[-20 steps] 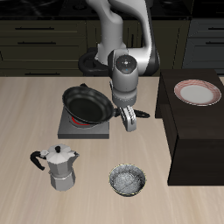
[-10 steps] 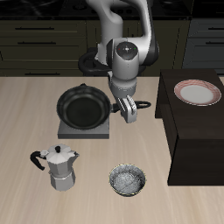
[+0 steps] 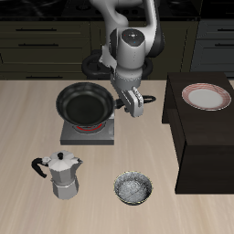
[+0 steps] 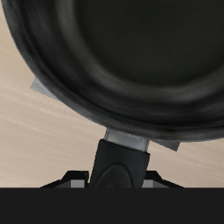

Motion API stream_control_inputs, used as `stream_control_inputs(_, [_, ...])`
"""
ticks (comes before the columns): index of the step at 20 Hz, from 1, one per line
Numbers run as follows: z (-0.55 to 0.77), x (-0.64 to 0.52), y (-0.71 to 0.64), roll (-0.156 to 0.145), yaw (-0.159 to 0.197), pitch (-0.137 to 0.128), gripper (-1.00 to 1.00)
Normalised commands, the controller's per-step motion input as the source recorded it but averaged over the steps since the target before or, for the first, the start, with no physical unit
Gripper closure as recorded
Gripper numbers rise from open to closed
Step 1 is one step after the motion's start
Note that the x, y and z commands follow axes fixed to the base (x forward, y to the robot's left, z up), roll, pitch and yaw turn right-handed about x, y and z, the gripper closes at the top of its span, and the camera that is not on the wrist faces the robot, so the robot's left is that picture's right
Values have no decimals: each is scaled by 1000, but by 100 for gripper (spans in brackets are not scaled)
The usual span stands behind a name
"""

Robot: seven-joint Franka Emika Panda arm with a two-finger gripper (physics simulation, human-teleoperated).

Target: Place the frypan on the top layer of the shelf

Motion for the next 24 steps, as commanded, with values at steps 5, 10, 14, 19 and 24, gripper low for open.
stream_control_inputs(5, [172, -11, 54, 14, 68, -22, 100])
stream_control_inputs(10, [88, 78, 8, -5, 139, 7, 100])
stream_control_inputs(14, [222, 106, -172, -28, 165, -18, 100])
stream_control_inputs(19, [234, 55, -207, -31, 93, -3, 100])
stream_control_inputs(24, [345, 17, -123, -7, 57, -42, 100])
